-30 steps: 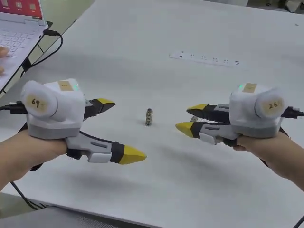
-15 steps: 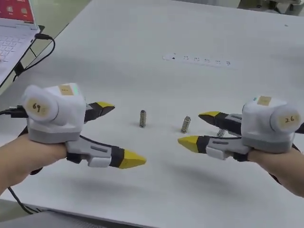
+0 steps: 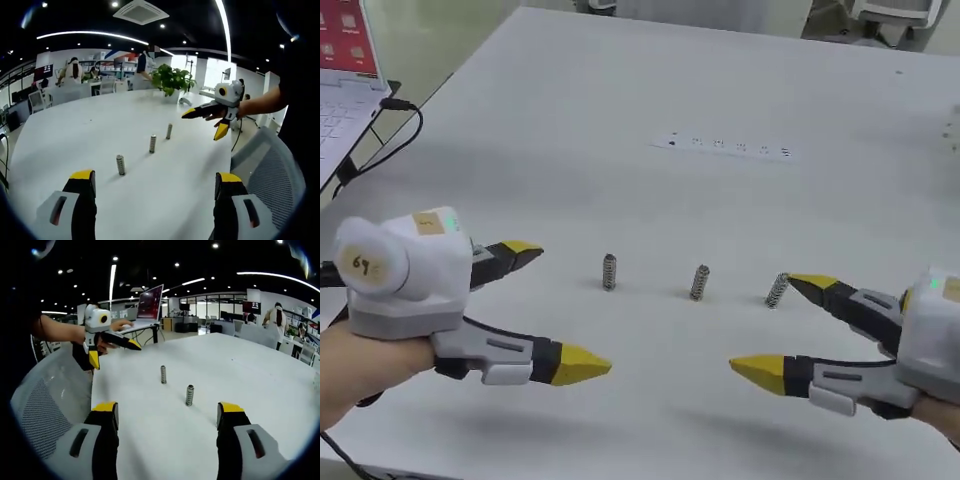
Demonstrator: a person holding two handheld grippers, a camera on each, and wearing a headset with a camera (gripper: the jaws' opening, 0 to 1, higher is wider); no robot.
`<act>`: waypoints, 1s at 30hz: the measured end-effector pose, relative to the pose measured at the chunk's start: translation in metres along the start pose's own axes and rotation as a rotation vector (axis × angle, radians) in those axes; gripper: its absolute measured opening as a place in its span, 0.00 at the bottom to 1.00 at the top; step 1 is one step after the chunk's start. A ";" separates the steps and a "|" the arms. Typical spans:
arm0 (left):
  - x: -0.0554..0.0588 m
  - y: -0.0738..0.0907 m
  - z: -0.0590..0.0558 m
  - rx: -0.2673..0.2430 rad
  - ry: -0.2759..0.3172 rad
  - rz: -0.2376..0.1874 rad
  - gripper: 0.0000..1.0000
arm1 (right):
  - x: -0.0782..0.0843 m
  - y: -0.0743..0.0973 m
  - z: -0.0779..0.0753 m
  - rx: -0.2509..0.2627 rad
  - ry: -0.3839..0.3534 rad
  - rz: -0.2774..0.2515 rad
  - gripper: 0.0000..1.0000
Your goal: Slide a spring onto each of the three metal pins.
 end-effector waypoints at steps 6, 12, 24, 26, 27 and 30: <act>-0.001 0.003 -0.001 -0.005 0.005 -0.009 0.98 | 0.010 0.012 -0.005 0.018 0.033 0.041 0.91; 0.002 0.012 -0.002 -0.005 0.002 -0.008 0.98 | 0.015 0.022 -0.006 0.027 0.031 0.043 0.99; 0.003 0.021 0.000 -0.033 0.017 -0.024 0.98 | 0.018 0.033 -0.003 0.047 0.069 0.059 0.99; 0.004 0.021 -0.001 -0.031 0.025 -0.025 0.98 | 0.020 0.034 -0.005 0.066 0.058 0.058 0.99; 0.005 0.021 -0.001 -0.031 0.027 -0.021 0.98 | 0.020 0.035 -0.006 0.073 0.053 0.054 0.99; 0.006 0.022 0.000 -0.035 0.024 -0.015 0.98 | 0.018 0.036 -0.008 0.091 0.027 0.033 0.99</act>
Point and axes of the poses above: the centre of the closed fingertips' face, and the gripper's own axes: y roughly backward along the fingers, z roughly to its left, x roughly out of its underside, the point moved 5 cm from there along y, roughly backward along the fingers, and after that the axes turned 12 degrees about -z, right-handed, at the moved point
